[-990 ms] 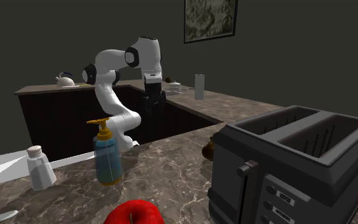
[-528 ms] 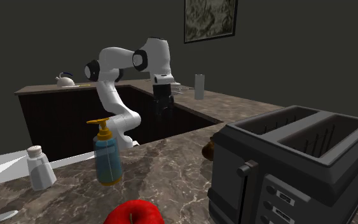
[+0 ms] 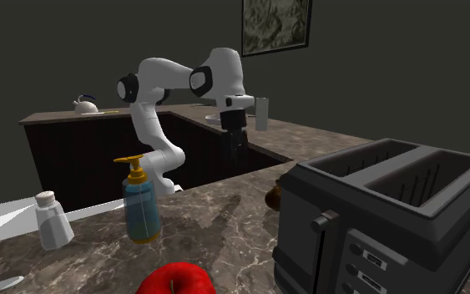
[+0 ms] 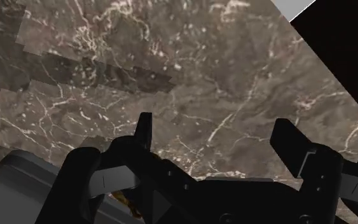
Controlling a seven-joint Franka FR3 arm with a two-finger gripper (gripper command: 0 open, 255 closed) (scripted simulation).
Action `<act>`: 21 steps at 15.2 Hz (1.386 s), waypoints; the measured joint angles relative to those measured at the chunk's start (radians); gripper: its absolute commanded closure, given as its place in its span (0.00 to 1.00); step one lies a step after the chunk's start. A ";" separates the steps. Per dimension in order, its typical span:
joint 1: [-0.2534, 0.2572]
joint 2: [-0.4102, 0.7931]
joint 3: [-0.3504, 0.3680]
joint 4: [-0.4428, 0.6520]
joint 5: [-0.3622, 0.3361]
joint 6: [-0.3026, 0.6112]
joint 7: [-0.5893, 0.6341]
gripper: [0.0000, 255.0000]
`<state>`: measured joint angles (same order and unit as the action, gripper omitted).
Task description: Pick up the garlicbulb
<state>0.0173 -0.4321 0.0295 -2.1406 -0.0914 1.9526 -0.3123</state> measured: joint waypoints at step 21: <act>-0.005 0.303 0.026 0.194 -0.160 0.319 -0.047 1.00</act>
<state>0.0122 -0.1294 0.0560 -1.9462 -0.2513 2.2718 -0.3595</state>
